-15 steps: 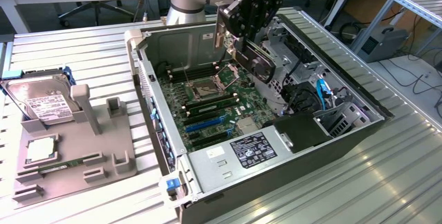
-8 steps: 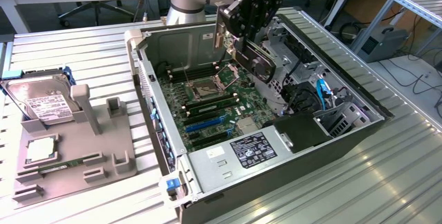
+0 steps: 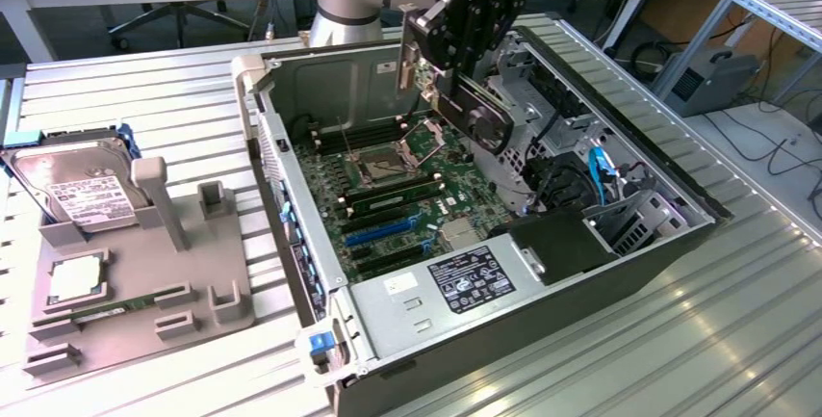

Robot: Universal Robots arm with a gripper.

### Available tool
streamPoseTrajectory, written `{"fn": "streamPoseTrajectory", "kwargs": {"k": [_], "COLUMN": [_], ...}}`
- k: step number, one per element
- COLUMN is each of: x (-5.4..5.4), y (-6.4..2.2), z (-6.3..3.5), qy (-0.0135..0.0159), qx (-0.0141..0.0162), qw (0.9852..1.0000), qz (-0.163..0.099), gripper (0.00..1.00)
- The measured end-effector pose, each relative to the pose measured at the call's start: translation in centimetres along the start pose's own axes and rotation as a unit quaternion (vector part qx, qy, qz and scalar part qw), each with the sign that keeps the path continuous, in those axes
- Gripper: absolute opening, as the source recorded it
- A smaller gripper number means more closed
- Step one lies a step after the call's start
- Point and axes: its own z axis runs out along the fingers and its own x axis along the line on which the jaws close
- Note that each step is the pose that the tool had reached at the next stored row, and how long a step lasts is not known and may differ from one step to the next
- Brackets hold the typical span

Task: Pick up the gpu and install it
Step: 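Insert the gpu into the slot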

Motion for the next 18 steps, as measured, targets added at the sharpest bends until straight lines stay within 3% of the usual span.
{"fn": "streamPoseTrajectory", "kwargs": {"k": [18], "x": [0.0], "y": [0.0], "z": [0.01], "qy": [-0.0003], "qx": [-0.0004], "qw": [0.9999], "qz": [-0.013], "gripper": [0.27]}}
